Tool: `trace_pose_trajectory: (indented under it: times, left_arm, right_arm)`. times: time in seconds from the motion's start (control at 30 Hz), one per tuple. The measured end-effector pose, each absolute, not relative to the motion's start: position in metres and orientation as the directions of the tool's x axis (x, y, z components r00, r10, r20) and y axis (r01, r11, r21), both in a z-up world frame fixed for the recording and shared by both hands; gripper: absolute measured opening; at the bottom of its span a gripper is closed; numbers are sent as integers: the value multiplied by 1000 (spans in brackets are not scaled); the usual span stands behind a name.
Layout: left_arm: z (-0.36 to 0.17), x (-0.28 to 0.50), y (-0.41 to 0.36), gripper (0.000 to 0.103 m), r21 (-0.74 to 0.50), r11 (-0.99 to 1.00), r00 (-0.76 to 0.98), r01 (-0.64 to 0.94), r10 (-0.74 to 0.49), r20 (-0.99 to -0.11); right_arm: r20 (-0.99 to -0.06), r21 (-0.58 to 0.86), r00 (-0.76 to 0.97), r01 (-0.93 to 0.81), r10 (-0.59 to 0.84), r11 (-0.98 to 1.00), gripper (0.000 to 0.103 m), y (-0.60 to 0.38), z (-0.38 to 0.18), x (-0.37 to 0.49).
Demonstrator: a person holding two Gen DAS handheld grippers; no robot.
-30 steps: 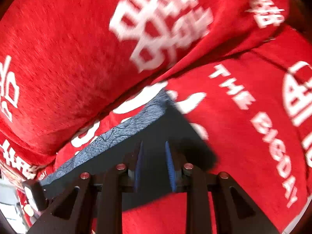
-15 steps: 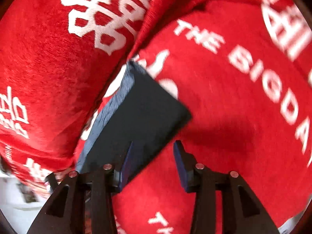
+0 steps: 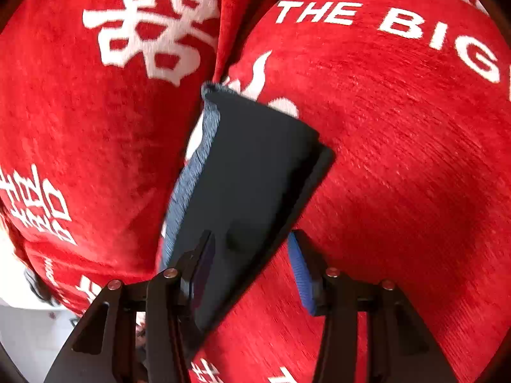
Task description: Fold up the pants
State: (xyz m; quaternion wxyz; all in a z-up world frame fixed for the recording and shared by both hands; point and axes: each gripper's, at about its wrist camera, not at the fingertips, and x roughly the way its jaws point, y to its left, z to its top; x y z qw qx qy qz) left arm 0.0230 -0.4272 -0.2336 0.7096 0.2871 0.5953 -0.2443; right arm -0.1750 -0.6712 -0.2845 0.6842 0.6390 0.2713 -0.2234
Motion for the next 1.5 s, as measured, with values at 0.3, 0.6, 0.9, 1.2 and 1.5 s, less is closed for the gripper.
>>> trace_pose_trajectory:
  times: [0.3,0.6,0.9,1.2,1.5]
  left_arm:
    - [-237,29,-427,103,121,719,172,684,2,-985]
    - [-205,31,-456,103,59,729,203,682,-111,-973]
    - [-246,14,-455,103,57,749,206,660,-107,-973]
    - [-233,41,-422,103,-65,766,88,639,-157,-984]
    - [-199,104,-309,103,-47,791,164,610,-184,-969]
  right_arm:
    - [-594,792,805,580,16,190,56,-685,-271,-137]
    - [-660,750,748,651,71,120,16,-688,-279,-127]
    - [-674,699,738,620,38,356,15,-660,-214,-104]
    - [-714,560,700,582,-12,590,15,-615,-156,-54]
    - [-786,274,605,529,-131,803,15,-517,-115,7]
